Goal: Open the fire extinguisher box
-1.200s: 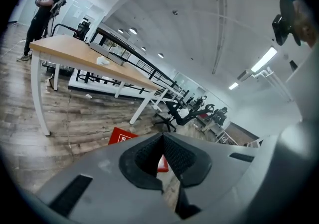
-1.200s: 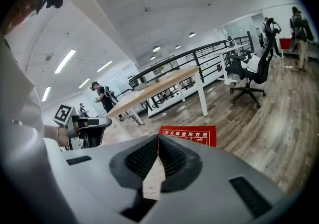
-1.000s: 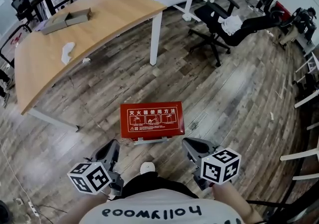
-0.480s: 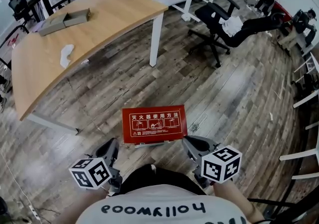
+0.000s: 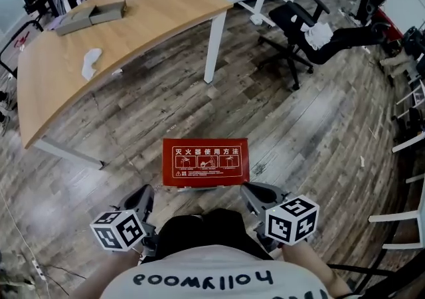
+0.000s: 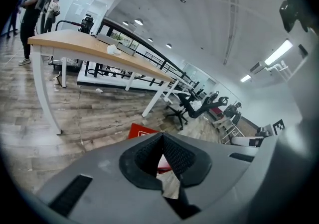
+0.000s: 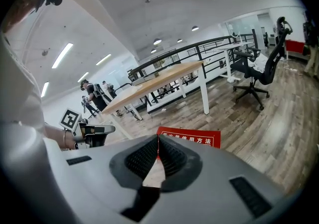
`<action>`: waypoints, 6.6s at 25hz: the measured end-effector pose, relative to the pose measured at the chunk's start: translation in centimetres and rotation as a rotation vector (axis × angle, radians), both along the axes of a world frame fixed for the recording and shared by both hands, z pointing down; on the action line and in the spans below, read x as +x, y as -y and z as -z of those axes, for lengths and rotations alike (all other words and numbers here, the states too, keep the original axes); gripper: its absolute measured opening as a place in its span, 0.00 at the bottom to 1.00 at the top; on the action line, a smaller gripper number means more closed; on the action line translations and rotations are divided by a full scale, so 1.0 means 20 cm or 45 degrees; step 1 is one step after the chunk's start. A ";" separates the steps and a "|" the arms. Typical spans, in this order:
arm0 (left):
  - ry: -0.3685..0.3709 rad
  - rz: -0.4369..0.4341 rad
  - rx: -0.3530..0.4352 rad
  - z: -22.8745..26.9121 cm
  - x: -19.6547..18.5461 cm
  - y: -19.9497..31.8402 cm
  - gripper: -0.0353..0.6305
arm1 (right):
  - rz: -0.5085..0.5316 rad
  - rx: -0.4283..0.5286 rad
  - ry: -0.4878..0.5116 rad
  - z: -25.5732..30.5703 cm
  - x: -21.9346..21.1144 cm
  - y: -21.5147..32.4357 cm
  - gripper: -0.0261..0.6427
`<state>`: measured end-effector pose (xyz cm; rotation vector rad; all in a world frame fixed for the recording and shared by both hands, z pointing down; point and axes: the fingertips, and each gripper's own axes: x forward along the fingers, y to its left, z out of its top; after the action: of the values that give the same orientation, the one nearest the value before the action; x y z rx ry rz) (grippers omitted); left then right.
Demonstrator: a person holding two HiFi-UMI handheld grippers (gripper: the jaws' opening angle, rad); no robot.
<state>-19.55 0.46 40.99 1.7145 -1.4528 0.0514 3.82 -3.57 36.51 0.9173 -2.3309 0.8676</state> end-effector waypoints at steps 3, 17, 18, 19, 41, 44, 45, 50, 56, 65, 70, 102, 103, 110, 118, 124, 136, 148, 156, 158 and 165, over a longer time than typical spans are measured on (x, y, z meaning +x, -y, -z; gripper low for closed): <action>0.017 0.033 -0.046 -0.05 0.02 -0.04 0.06 | 0.027 -0.016 0.001 -0.01 0.03 0.03 0.05; 0.016 -0.004 -0.052 -0.26 0.23 -0.06 0.06 | 0.076 -0.120 -0.038 -0.16 0.26 0.07 0.06; 0.018 0.014 -0.050 -0.28 0.22 -0.06 0.06 | 0.075 -0.130 -0.034 -0.18 0.27 0.08 0.05; 0.017 0.033 -0.054 -0.32 0.22 -0.05 0.06 | 0.075 -0.140 -0.026 -0.20 0.28 0.08 0.05; -0.799 0.521 -0.114 -1.00 0.25 0.10 0.38 | 0.126 -0.291 0.009 -0.66 0.34 -0.01 0.06; -0.921 0.463 -0.092 -1.03 0.33 0.15 0.38 | 0.128 -0.321 0.016 -0.71 0.31 -0.03 0.06; -0.945 0.453 -0.101 -1.05 0.35 0.16 0.38 | 0.132 -0.329 0.018 -0.72 0.30 -0.04 0.06; -1.010 0.517 -0.149 -1.17 0.34 0.14 0.38 | 0.137 -0.353 0.005 -0.78 0.29 -0.07 0.06; -1.132 0.517 -0.105 -1.23 0.34 0.21 0.38 | 0.107 -0.373 -0.003 -0.83 0.31 -0.07 0.06; -1.160 0.498 -0.090 -1.25 0.35 0.23 0.38 | 0.076 -0.389 -0.006 -0.86 0.33 -0.10 0.06; -1.174 0.502 -0.103 -1.26 0.35 0.22 0.36 | 0.071 -0.375 0.020 -0.86 0.31 -0.10 0.05; -1.302 0.407 0.022 -0.78 0.32 0.28 0.20 | 0.050 -0.219 0.055 -0.54 0.22 -0.13 0.06; -1.308 0.391 0.033 -0.75 0.32 0.29 0.20 | 0.046 -0.213 0.053 -0.53 0.22 -0.13 0.05; -1.329 0.257 0.092 -0.63 0.30 0.38 0.19 | 0.034 -0.196 0.053 -0.49 0.17 -0.15 0.06; -1.373 0.117 0.228 -0.50 0.28 0.51 0.17 | 0.006 -0.199 0.041 -0.48 0.16 -0.17 0.06; -1.402 0.052 0.294 -0.42 0.26 0.61 0.15 | -0.008 -0.207 0.038 -0.48 0.13 -0.16 0.06; -1.416 0.002 0.444 -0.31 0.20 0.86 0.11 | -0.025 -0.228 0.030 -0.52 0.09 -0.15 0.06; -1.345 0.015 0.446 -0.28 0.15 1.13 0.10 | -0.053 -0.249 0.037 -0.55 0.08 -0.11 0.06; -1.336 0.046 0.454 -0.28 0.13 1.22 0.10 | -0.048 -0.275 0.046 -0.59 0.09 -0.09 0.06; -1.337 0.062 0.457 -0.29 0.13 1.24 0.10 | -0.047 -0.270 0.047 -0.59 0.09 -0.07 0.06; -1.357 0.127 0.479 -0.30 0.11 1.29 0.10 | -0.035 -0.271 0.084 -0.59 0.09 0.01 0.06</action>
<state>-17.38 -25.39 47.00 1.5234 -0.7370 -1.0804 5.70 -3.75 48.39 0.8435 -2.2313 1.1478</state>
